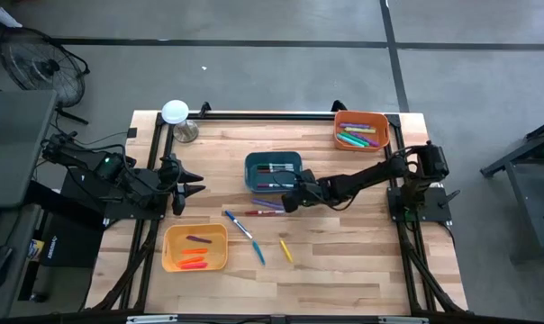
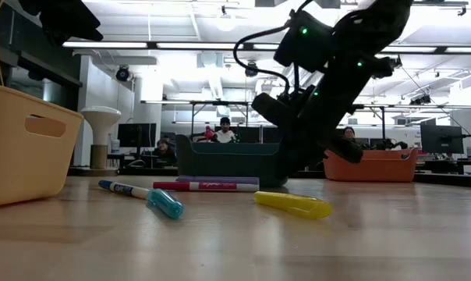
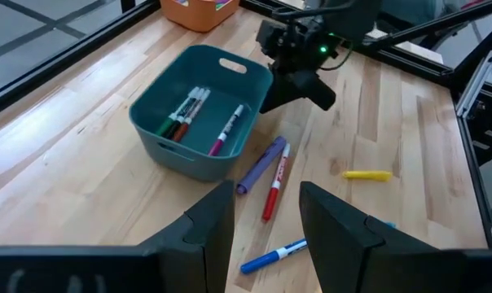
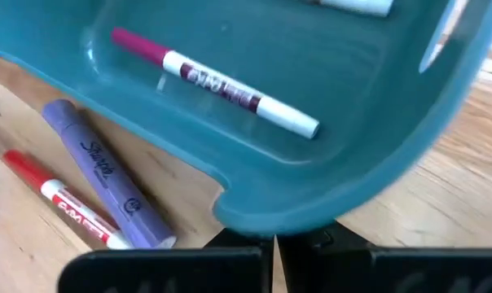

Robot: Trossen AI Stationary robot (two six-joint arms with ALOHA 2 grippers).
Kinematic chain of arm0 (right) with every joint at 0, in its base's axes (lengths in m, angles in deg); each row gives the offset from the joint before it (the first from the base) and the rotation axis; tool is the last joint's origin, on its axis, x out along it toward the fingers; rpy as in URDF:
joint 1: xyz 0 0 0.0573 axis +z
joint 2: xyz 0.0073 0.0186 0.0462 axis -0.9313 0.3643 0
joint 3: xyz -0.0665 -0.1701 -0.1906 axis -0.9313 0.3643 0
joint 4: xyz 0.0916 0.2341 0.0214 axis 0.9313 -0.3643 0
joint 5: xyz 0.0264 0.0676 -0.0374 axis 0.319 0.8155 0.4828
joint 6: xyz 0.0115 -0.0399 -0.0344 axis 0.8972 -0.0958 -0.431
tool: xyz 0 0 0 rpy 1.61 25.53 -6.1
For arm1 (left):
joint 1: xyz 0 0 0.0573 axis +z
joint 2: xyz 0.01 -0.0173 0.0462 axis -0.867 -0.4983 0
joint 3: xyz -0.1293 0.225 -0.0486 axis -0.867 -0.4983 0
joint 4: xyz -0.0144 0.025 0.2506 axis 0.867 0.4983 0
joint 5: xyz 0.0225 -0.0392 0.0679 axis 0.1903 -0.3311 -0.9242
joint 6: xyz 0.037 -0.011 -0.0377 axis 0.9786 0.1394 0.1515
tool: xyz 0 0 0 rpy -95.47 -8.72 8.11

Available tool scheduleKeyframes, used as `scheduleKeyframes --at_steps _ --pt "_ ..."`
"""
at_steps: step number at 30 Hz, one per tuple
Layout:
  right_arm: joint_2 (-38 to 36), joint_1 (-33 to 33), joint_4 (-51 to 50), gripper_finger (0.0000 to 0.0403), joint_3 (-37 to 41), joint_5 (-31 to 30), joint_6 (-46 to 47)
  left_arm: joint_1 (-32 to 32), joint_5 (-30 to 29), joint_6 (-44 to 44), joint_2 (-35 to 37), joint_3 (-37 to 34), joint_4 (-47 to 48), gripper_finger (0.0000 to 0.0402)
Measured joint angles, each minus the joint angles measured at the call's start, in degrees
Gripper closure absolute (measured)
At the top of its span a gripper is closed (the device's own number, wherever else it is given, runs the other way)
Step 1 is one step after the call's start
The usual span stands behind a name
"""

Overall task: Pick & Place Markers
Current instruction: Put the light violet highlighter pen into the orange bin

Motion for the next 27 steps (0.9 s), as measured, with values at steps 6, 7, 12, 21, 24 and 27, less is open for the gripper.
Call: scheduleKeyframes --at_steps 6,7,12,21,24,27 --pt "-1.2 1.1 -0.1 0.0402 0.0 4.8 -3.6 0.0 0.0 -1.1 0.0 0.0 0.0 0.0264" --pt "-1.8 1.6 -0.2 0.0402 0.0 5.3 -4.7 0.0 0.0 -1.3 0.0 0.0 0.0 0.0264" --pt "-4.2 3.7 2.2 0.0402 0.0 10.2 -17.5 0.0 0.0 -1.3 0.0 0.0 0.0 0.0264" --pt "-4.1 4.2 4.7 0.0379 -0.1 14.1 -36.5 0.0 0.1 -1.3 0.0 0.0 0.0 0.0264" --pt "-4.1 3.9 6.3 0.0344 -0.1 14.1 -38.8 0.0 0.2 -1.3 0.0 0.0 0.0 0.0264" --pt "-4.1 3.9 8.8 0.0298 -0.1 12.8 -41.2 0.0 0.6 -1.3 0.0 0.0 0.0 0.0264"
